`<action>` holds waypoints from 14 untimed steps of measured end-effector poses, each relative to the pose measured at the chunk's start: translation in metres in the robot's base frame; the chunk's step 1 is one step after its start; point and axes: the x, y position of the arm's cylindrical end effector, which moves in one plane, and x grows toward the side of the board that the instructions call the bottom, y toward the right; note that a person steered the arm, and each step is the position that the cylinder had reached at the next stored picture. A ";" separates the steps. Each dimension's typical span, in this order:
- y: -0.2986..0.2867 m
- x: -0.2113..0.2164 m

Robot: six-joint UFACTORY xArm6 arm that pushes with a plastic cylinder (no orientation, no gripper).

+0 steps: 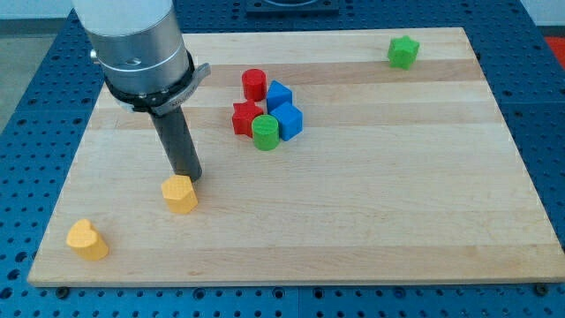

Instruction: Move the yellow hexagon to the right side of yellow heart

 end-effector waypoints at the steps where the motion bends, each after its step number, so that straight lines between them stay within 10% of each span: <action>1: 0.010 -0.013; 12: -0.013 0.050; 14: -0.014 -0.046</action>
